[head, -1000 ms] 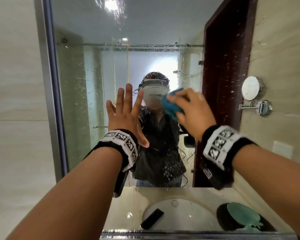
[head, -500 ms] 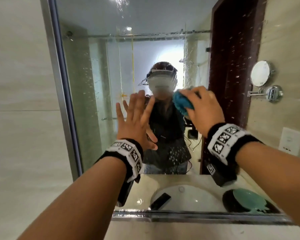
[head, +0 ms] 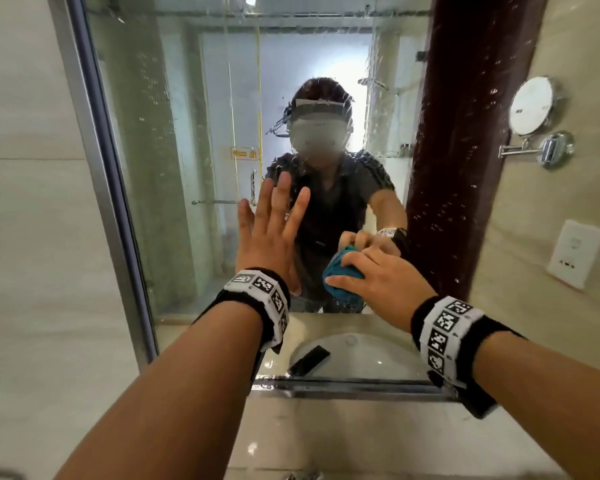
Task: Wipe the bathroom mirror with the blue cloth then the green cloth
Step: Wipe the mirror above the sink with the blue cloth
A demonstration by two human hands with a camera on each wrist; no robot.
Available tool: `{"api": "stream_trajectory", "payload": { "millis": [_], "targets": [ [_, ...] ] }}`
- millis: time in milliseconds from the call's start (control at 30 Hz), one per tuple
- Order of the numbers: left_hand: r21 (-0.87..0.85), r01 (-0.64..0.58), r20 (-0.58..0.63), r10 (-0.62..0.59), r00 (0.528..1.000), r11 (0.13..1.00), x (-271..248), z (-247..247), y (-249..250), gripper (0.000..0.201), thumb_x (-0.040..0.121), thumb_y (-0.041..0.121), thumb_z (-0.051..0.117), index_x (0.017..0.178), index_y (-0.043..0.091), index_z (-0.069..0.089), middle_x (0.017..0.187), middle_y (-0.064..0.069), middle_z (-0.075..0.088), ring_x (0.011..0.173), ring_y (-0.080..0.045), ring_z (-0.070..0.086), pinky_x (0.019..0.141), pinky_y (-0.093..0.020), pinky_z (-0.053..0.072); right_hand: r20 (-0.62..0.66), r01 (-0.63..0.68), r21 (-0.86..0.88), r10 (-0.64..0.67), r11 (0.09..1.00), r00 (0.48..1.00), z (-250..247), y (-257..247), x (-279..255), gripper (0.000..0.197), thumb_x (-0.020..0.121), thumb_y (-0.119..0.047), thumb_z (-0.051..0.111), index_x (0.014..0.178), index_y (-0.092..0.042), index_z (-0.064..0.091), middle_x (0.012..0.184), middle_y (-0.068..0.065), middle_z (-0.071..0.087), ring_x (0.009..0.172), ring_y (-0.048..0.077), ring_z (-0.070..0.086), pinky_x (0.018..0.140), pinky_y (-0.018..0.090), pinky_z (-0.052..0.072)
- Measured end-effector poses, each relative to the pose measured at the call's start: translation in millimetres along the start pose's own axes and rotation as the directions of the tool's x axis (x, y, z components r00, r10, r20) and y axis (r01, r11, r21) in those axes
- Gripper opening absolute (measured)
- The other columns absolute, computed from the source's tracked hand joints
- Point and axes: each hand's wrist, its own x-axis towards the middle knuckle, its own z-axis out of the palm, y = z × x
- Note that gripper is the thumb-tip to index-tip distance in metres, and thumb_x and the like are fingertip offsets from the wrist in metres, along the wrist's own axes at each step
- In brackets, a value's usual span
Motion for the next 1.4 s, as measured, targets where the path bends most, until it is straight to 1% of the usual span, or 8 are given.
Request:
{"api": "stream_trajectory", "payload": {
  "millis": [67, 100, 167, 300, 667, 1000, 1267, 1400],
  "targets": [
    [0.0, -0.003, -0.007, 0.003, 1.0, 1.0, 0.8, 1.8, 0.2, 0.155, 0.053, 0.062, 0.079, 0.123, 0.021, -0.053, 0.14, -0.01, -0.048, 0.127, -0.031, -0.042, 0.111, -0.057, -0.012, 0.148, -0.154, -0.429, 0.238, 0.89, 0.96, -19.9, -2.2, 10.3, 0.042, 0.075, -0.011, 0.067, 0.115, -0.023, 0.063, 0.11, 0.01, 0.059, 0.093, 0.026, 0.053, 0.081, 0.037, 0.046],
    [-0.005, -0.004, -0.008, 0.004, 1.0, 1.0, 0.9, 2.4, 0.1, 0.155, 0.053, 0.063, 0.079, 0.123, 0.021, -0.053, 0.142, -0.011, -0.045, 0.128, -0.031, -0.042, 0.111, -0.058, -0.011, -0.015, -0.352, -0.507, 0.4, 0.787, 0.916, -32.6, -3.0, 17.0, 0.047, 0.07, -0.007, 0.072, 0.115, -0.021, 0.064, 0.11, 0.013, 0.059, 0.091, 0.03, 0.053, 0.077, 0.038, 0.048],
    [0.005, -0.002, -0.009, 0.002, 1.0, 1.0, 0.6, 2.8, -0.2, 0.156, 0.052, 0.063, 0.079, 0.125, 0.022, -0.052, 0.144, -0.012, -0.042, 0.128, -0.031, -0.041, 0.111, -0.058, -0.012, -0.244, -0.599, -0.381, 0.548, 0.705, 0.8, -50.7, 1.9, 27.4, 0.051, 0.07, -0.004, 0.073, 0.117, -0.023, 0.064, 0.113, 0.013, 0.056, 0.095, 0.033, 0.049, 0.074, 0.039, 0.049],
    [0.008, -0.011, -0.014, 0.011, 1.0, 1.0, 1.0, 3.6, -0.8, 0.155, 0.052, 0.064, 0.079, 0.127, 0.022, -0.05, 0.144, -0.012, -0.042, 0.128, -0.031, -0.041, 0.111, -0.058, -0.011, -0.316, -0.717, -0.35, 0.644, 0.603, 0.696, -56.3, 9.1, 27.6, 0.047, 0.076, -0.012, 0.061, 0.121, -0.026, 0.061, 0.119, 0.011, 0.052, 0.096, 0.036, 0.049, 0.073, 0.038, 0.048],
    [0.039, -0.017, -0.031, 0.019, 0.999, 0.999, 1.3, 7.2, -1.2, 0.154, 0.05, 0.068, 0.076, 0.131, 0.021, -0.046, 0.145, -0.012, -0.041, 0.133, -0.032, -0.035, 0.111, -0.059, -0.01, 0.049, -0.462, -0.475, 0.547, 0.749, 0.836, -20.7, -22.6, -21.5, 0.06, 0.058, -0.005, 0.083, 0.113, -0.022, 0.065, 0.108, 0.011, 0.058, 0.087, 0.031, 0.056, 0.063, 0.038, 0.054],
    [0.047, -0.017, -0.03, 0.019, 0.999, 0.999, 1.4, 8.8, -1.4, 0.153, 0.051, 0.069, 0.076, 0.133, 0.022, -0.044, 0.145, -0.011, -0.042, 0.132, -0.032, -0.037, 0.111, -0.059, -0.011, -0.261, -0.615, -0.484, 0.568, 0.623, 0.78, -43.8, -1.0, 23.9, 0.056, 0.068, -0.004, 0.075, 0.121, -0.019, 0.061, 0.111, 0.014, 0.057, 0.093, 0.034, 0.052, 0.072, 0.04, 0.05],
    [0.055, -0.01, -0.054, 0.013, 0.998, 0.998, 0.9, 9.1, 0.1, 0.153, 0.05, 0.067, 0.077, 0.134, 0.022, -0.043, 0.147, -0.011, -0.039, 0.136, -0.033, -0.033, 0.111, -0.059, -0.01, 0.35, -0.183, -0.441, 0.356, 0.879, 0.866, 27.6, -43.6, -39.1, 0.059, 0.058, -0.021, 0.086, 0.111, -0.03, 0.062, 0.106, 0.004, 0.056, 0.084, 0.023, 0.054, 0.067, 0.037, 0.054],
    [0.06, -0.016, -0.126, 0.023, 0.992, 0.998, -3.8, 11.9, 1.4, 0.147, 0.054, 0.063, 0.077, 0.14, 0.022, -0.034, 0.152, -0.013, -0.029, 0.14, -0.034, -0.025, 0.11, -0.057, -0.013, 0.213, -0.243, -0.481, 0.382, 0.842, 0.899, 18.0, -39.5, -31.2, 0.057, 0.06, -0.015, 0.081, 0.113, -0.025, 0.065, 0.104, 0.008, 0.06, 0.081, 0.026, 0.058, 0.068, 0.038, 0.051]
  ]
}}
